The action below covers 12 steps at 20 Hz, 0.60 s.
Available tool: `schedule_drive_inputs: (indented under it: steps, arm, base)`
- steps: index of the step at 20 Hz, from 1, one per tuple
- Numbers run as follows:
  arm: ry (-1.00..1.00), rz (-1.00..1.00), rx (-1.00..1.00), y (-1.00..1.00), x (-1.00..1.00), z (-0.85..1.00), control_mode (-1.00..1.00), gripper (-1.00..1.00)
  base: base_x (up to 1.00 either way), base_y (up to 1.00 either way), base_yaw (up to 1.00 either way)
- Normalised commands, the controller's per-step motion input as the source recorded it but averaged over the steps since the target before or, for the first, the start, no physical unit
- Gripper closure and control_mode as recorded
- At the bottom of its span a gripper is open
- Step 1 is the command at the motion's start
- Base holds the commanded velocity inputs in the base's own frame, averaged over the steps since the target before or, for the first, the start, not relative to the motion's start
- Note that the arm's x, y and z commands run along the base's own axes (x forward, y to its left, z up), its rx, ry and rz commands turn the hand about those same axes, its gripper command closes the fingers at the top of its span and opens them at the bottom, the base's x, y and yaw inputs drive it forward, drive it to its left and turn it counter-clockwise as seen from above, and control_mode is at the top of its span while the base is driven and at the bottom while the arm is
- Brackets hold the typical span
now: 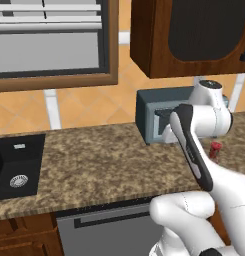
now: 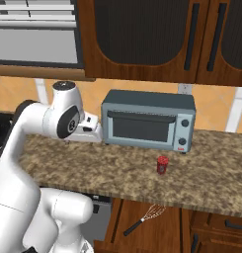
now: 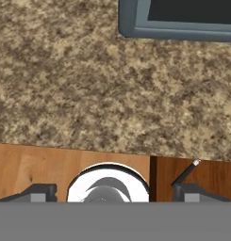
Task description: Pick the whisk from the drawer and place it on the counter.
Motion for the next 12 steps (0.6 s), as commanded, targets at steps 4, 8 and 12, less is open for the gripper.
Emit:
schedule_drive_inputs:
  steps: [4,8,12]
  arm:
    - [0.00,0.00,0.00,0.00,-0.12,-0.64,-1.00,-1.00]
    - [0.00,0.00,0.00,0.00,-0.06,-0.59,1.00,-1.00]
    - [0.00,0.00,0.00,0.00,0.00,0.00,1.00,-1.00]
  base:
    - [0.00,0.00,0.00]
    - [-0.03,0.00,0.00]
    - [-0.23,0.00,-0.06]
